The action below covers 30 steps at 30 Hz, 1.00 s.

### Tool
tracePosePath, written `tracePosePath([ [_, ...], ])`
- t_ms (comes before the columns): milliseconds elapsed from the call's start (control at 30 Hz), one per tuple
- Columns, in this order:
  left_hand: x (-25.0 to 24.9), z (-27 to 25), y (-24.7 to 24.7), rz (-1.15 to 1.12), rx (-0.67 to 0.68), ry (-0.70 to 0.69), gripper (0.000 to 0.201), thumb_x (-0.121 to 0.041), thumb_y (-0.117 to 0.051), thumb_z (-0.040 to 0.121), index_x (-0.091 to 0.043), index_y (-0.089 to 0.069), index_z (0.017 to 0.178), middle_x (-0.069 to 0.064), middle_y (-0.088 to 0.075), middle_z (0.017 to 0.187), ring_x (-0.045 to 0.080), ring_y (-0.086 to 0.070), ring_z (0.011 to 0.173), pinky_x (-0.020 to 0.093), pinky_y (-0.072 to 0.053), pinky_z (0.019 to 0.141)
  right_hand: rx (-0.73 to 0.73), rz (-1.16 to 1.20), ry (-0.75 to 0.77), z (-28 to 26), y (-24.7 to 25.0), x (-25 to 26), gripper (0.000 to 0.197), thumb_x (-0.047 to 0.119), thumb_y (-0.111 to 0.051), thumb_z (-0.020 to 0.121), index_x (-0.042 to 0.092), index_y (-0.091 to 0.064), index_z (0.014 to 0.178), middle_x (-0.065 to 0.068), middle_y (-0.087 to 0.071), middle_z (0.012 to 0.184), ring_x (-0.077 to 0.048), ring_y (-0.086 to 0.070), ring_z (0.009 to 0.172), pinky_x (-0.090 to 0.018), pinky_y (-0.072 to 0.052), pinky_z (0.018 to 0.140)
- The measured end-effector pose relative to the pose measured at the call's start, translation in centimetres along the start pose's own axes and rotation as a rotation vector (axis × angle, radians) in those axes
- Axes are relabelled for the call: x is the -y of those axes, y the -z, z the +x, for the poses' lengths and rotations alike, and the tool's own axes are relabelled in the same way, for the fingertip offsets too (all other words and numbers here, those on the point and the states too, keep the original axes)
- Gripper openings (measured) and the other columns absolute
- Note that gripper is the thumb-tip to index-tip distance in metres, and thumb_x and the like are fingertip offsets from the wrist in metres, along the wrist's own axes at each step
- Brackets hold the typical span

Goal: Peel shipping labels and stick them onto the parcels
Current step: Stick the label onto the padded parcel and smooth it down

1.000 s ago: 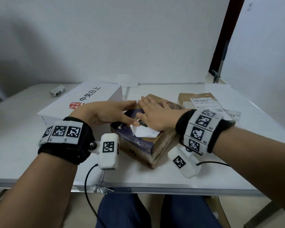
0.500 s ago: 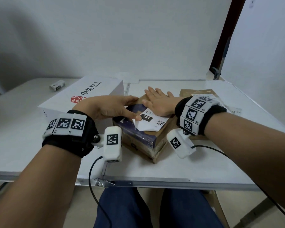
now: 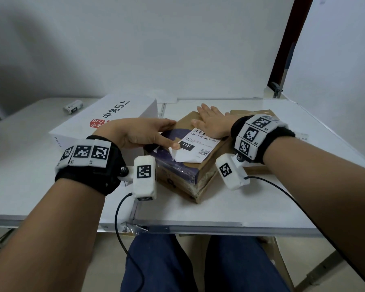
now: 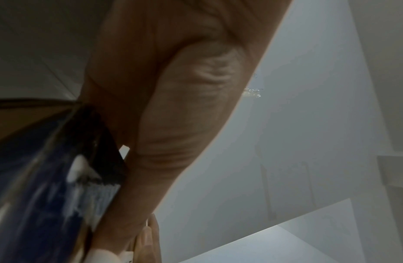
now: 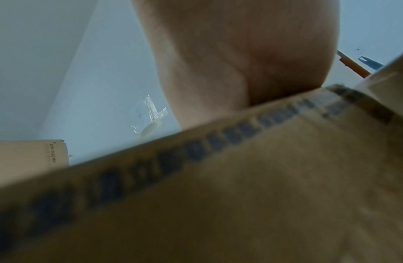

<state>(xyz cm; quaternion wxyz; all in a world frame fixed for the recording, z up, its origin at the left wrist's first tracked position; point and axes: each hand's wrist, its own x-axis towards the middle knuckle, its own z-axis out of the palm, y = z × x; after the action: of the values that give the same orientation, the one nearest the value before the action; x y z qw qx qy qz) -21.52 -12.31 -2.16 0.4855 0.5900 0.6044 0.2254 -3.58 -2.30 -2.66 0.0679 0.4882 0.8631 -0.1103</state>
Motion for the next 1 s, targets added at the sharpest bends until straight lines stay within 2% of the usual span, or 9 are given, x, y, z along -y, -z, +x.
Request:
tracePosePath([
  [100, -0.1, 0.0, -0.1, -0.017, 0.006, -0.009, 0.071, -0.01, -0.07, 0.084, -0.017, -0.034, 0.145, -0.016, -0.051, 0.137, -0.011, -0.055, 0.11, 0.011, -0.051, 0.081, -0.004, 0.007, -0.001, 0.0, 0.0, -0.3, 0.067, 0.052, -0.018, 0.101, 0.018, 0.006, 0.154, 0.002, 0.012, 0.162, -0.02, 0.007, 0.15, -0.053, -0.003, 0.119],
  [200, 0.0, 0.0, -0.1, -0.034, 0.036, -0.015, 0.066, -0.008, -0.069, 0.084, -0.017, -0.04, 0.142, -0.012, -0.057, 0.135, 0.002, -0.058, 0.116, 0.02, -0.052, 0.091, -0.008, 0.012, 0.003, -0.1, -0.1, -0.4, 0.069, 0.052, -0.019, 0.101, 0.017, 0.006, 0.154, 0.001, 0.012, 0.162, -0.02, 0.006, 0.15, -0.053, -0.003, 0.119],
  [267, 0.1, 0.0, -0.2, -0.041, 0.047, -0.016, 0.061, -0.008, -0.068, 0.085, -0.018, -0.043, 0.14, -0.011, -0.059, 0.133, 0.005, -0.059, 0.117, 0.023, -0.051, 0.093, -0.007, 0.02, 0.004, 0.0, -0.2, -0.7, 0.07, 0.053, -0.02, 0.1, 0.016, 0.006, 0.154, 0.0, 0.013, 0.162, -0.021, 0.007, 0.15, -0.053, -0.002, 0.119],
  [400, -0.1, -0.1, -0.4, -0.066, 0.041, -0.018, 0.052, -0.005, -0.066, 0.086, -0.018, -0.049, 0.134, -0.009, -0.063, 0.128, 0.006, -0.062, 0.113, 0.02, -0.054, 0.084, 0.016, 0.049, -0.004, -0.2, 0.0, -1.6, 0.072, 0.053, -0.022, 0.1, 0.013, 0.007, 0.153, -0.003, 0.013, 0.162, -0.023, 0.009, 0.15, -0.049, -0.001, 0.121],
  [567, -0.2, -0.3, -0.5, -0.048, 0.038, -0.012, 0.054, -0.006, -0.066, 0.086, -0.018, -0.048, 0.136, -0.007, -0.063, 0.128, 0.009, -0.062, 0.114, 0.026, -0.053, 0.09, -0.005, 0.039, 0.001, -0.2, 0.0, -1.6, 0.073, 0.053, -0.023, 0.1, 0.012, 0.005, 0.154, -0.004, 0.012, 0.162, -0.024, 0.008, 0.15, -0.049, -0.002, 0.121],
  [633, -0.3, -0.4, -0.5, -0.068, 0.044, -0.008, 0.052, -0.004, -0.065, 0.087, -0.016, -0.049, 0.135, -0.005, -0.064, 0.128, 0.012, -0.062, 0.115, 0.026, -0.054, 0.089, -0.021, 0.019, 0.004, -0.3, 0.0, -1.7, 0.074, 0.053, -0.024, 0.1, 0.011, 0.004, 0.154, -0.005, 0.011, 0.162, -0.025, 0.007, 0.15, -0.05, -0.003, 0.12],
  [800, -0.2, -0.1, -0.5, -0.073, 0.067, 0.006, 0.049, -0.004, -0.063, 0.088, -0.013, -0.05, 0.134, 0.004, -0.063, 0.13, 0.024, -0.058, 0.121, 0.044, -0.044, 0.104, -0.06, -0.025, -0.017, -1.3, 0.0, -2.9, 0.077, 0.059, -0.023, 0.097, 0.013, 0.003, 0.154, -0.003, 0.009, 0.163, -0.023, 0.005, 0.15, -0.047, -0.004, 0.12],
  [933, 0.2, -0.1, -0.6, -0.081, 0.04, 0.001, 0.048, -0.005, -0.062, 0.089, -0.013, -0.05, 0.134, 0.002, -0.062, 0.131, 0.02, -0.059, 0.119, 0.036, -0.048, 0.101, -0.123, 0.012, -0.041, -2.4, 0.2, -3.7, 0.069, 0.051, -0.02, 0.101, 0.012, 0.002, 0.154, -0.003, 0.008, 0.163, -0.02, 0.003, 0.15, -0.047, -0.007, 0.12],
  [1000, 0.4, 0.0, -0.8, -0.052, -0.043, 0.004, 0.062, -0.009, -0.064, 0.088, -0.013, -0.038, 0.144, -0.002, -0.051, 0.142, 0.012, -0.054, 0.123, 0.025, -0.047, 0.096, -0.148, 0.065, 0.0, -2.7, 0.1, -3.4, 0.064, 0.045, -0.018, 0.103, 0.012, 0.003, 0.154, -0.004, 0.008, 0.163, -0.02, 0.004, 0.15, -0.047, -0.006, 0.121],
])
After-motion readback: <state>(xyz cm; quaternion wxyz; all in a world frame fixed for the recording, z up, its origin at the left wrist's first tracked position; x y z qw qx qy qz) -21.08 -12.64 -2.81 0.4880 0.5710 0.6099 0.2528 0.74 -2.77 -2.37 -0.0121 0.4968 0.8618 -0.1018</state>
